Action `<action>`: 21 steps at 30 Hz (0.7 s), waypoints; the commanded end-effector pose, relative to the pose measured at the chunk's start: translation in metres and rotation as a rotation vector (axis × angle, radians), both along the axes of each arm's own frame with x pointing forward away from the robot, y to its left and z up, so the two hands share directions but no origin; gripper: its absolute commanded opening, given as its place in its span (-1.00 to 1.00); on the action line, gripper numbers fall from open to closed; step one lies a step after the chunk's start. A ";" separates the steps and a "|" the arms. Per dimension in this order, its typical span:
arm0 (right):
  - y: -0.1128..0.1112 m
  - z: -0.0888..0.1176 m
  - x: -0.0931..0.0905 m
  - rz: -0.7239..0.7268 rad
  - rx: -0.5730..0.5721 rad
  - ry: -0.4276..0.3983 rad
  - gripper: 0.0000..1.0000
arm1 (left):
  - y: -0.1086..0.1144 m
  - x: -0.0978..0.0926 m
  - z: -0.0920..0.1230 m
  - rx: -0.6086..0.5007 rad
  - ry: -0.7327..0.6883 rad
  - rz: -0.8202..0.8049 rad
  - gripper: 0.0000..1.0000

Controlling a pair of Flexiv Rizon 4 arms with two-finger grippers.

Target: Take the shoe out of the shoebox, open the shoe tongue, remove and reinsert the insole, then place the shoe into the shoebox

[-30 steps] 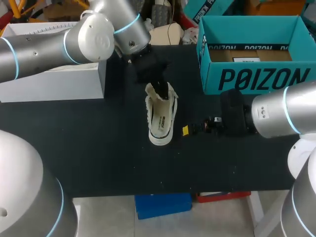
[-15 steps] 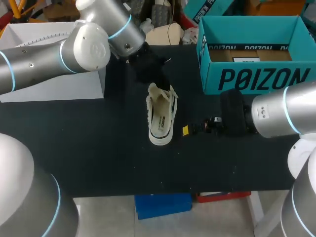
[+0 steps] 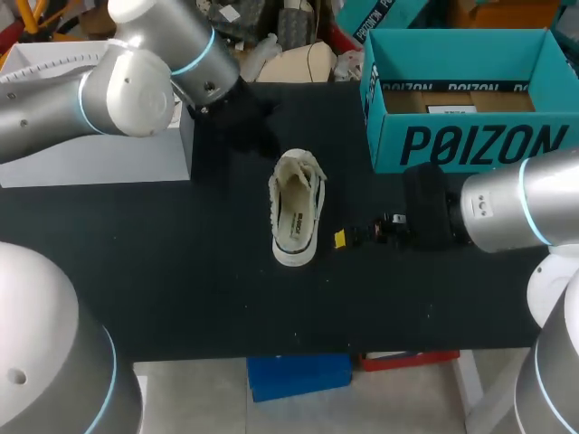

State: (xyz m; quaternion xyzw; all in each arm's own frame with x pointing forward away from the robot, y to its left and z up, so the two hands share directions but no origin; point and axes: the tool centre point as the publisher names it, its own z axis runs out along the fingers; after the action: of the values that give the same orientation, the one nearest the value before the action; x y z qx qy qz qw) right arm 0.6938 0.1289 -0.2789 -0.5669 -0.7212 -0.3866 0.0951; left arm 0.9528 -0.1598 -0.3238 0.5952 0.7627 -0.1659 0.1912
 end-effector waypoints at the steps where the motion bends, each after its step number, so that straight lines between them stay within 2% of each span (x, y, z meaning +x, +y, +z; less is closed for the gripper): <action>1: 0.001 0.000 0.000 -0.001 -0.001 0.001 1.00 | -0.006 -0.002 -0.008 0.005 -0.018 0.011 -1.00; 7: 0.001 0.000 0.000 -0.001 -0.001 0.001 1.00 | -0.021 -0.013 -0.018 -0.010 -0.005 -0.019 -1.00; 14: 0.001 0.000 0.000 -0.001 -0.001 0.001 1.00 | -0.025 -0.045 -0.030 0.029 0.048 -0.112 -1.00; 17: 0.001 0.000 0.000 -0.001 -0.001 0.001 1.00 | -0.022 -0.054 -0.027 0.021 0.050 -0.114 -1.00; 21: 0.001 0.000 0.000 -0.001 -0.001 0.001 1.00 | -0.017 -0.062 -0.012 -0.033 0.054 -0.101 -1.00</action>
State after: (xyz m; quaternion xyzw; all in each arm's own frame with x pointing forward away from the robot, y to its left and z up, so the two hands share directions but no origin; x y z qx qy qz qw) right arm 0.6938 0.1290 -0.2789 -0.5669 -0.7212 -0.3866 0.0951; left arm 0.9021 -0.1904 -0.3436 0.6280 0.7348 -0.1997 0.1608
